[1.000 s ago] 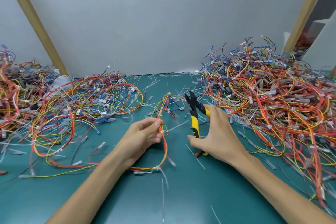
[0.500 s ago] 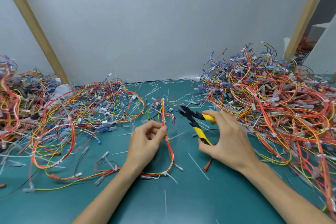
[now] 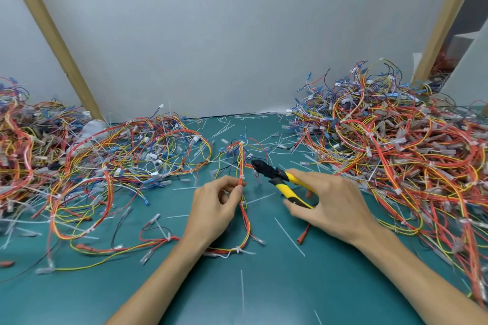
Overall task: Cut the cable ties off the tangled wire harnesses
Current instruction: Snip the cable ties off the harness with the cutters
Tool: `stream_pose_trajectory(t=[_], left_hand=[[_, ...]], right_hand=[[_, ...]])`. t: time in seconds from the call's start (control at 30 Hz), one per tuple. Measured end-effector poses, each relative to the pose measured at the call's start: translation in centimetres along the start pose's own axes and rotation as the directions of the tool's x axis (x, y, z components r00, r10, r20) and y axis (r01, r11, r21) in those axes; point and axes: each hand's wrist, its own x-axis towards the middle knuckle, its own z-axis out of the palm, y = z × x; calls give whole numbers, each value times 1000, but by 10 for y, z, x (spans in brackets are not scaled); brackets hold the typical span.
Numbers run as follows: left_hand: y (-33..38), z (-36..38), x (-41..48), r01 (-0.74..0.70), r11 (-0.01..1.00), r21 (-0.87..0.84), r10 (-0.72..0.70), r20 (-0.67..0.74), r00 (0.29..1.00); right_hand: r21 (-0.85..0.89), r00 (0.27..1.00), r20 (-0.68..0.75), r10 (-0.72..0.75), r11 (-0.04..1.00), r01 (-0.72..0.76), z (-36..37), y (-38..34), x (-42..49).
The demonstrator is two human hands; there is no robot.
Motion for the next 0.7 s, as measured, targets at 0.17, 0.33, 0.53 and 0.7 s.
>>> stream_pose_trajectory(t=[0.17,0.33,0.53,0.7], left_hand=[[1,0,-1,-37,999,32,38,-15,999],[3,0,-1,-66,997,47,66,9,998],[4,0,-3,-73,996,55,73,-8,997],[5,1,-4,-86,994,63,88,-25,996]], right_hand=[[-91,998,33,-51,994,54,0,-2,-3],[-102,997,46,-60,993,64,5,-6,-4],[-102,998,-18,-66,993,64,4,-7,-5],[-73,997,-44,-66,995,63,2,-8,-4]])
